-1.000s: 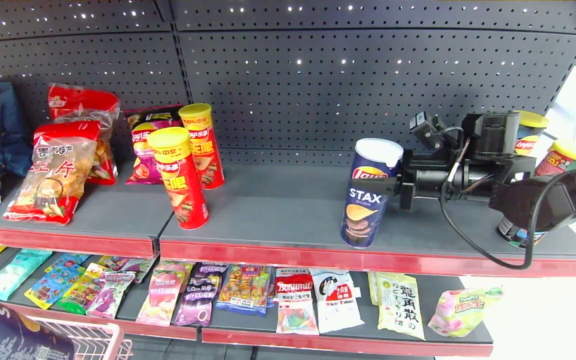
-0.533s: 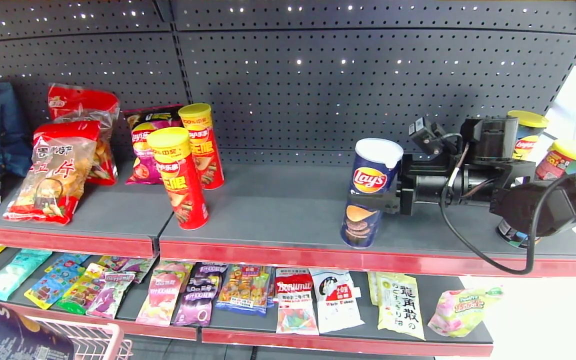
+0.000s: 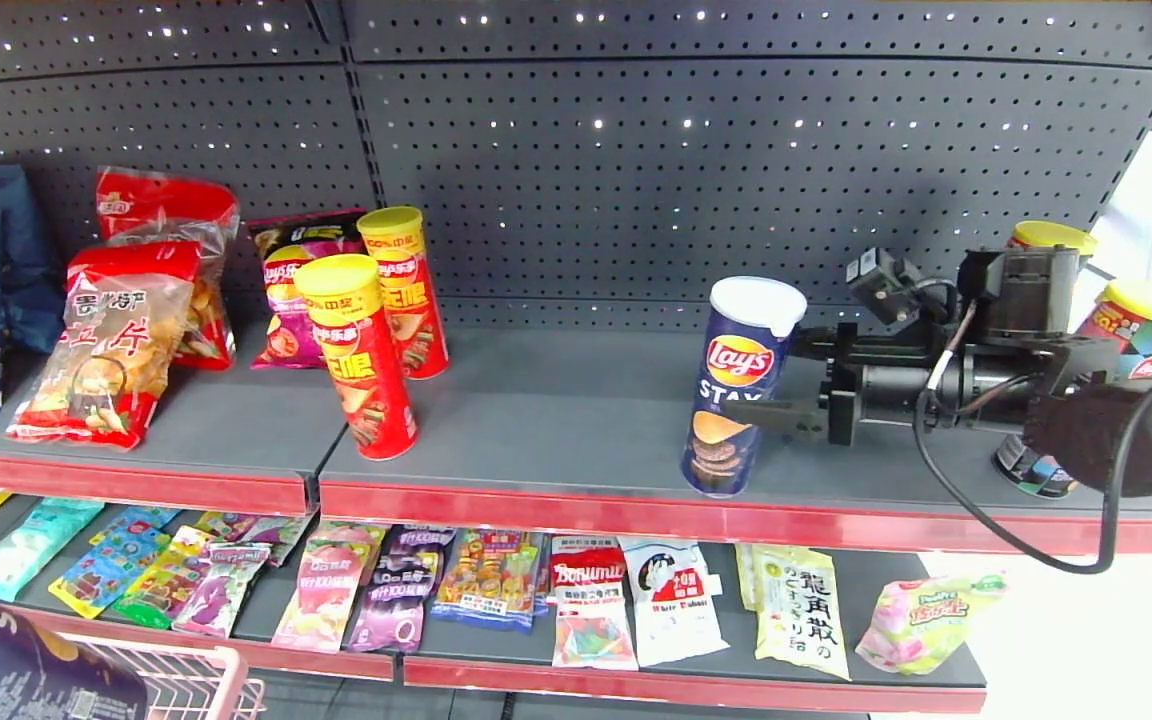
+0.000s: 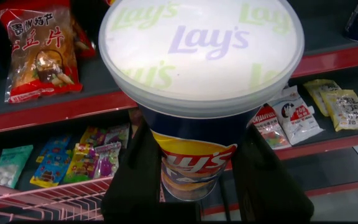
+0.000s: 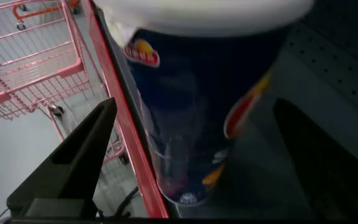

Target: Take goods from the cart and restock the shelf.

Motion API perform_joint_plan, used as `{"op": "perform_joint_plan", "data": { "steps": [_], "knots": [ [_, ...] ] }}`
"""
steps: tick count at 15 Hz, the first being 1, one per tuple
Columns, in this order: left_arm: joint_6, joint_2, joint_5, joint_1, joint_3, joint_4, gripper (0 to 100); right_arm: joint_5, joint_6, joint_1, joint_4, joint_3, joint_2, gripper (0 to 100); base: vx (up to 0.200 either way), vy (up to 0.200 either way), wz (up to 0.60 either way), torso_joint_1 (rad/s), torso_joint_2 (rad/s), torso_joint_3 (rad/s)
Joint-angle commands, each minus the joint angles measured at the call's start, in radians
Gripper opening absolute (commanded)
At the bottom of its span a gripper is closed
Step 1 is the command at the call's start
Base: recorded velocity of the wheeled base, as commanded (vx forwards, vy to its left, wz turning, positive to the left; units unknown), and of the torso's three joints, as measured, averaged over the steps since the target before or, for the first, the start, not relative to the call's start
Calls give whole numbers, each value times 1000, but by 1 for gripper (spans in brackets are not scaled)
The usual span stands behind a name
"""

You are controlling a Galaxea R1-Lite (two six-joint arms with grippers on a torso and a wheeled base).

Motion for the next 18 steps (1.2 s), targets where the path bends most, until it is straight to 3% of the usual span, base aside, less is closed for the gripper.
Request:
{"op": "perform_joint_plan", "data": {
  "steps": [1,6,11,12,13,14,16,18],
  "knots": [
    [0,3,-1,0,0,0,0,-9,-5,-28,-2,55,-45,100,0,0,0,0,0,0],
    [0,3,-5,-2,1,0,0,-73,-2,-95,-72,244,-146,100,0,0,0,0,0,0],
    [0,1,-28,-2,12,0,0,-228,35,-92,-76,451,-401,100,0,0,0,0,0,0],
    [0,1,-28,-2,11,0,0,-391,78,-92,-75,570,-584,100,0,0,0,0,0,0],
    [0,1,-27,-2,12,0,0,-486,108,-92,-75,618,-666,100,0,0,0,0,0,0],
    [0,1,-28,-2,14,1,0,-681,161,-92,-68,696,-827,100,0,0,0,0,0,0],
    [0,-2,-30,-2,14,1,0,-892,205,-97,-62,779,-1013,100,0,0,0,0,0,0],
    [0,-11,-30,-2,15,4,0,-969,202,-100,-35,805,-1165,100,0,0,0,0,0,0]
  ]
}}
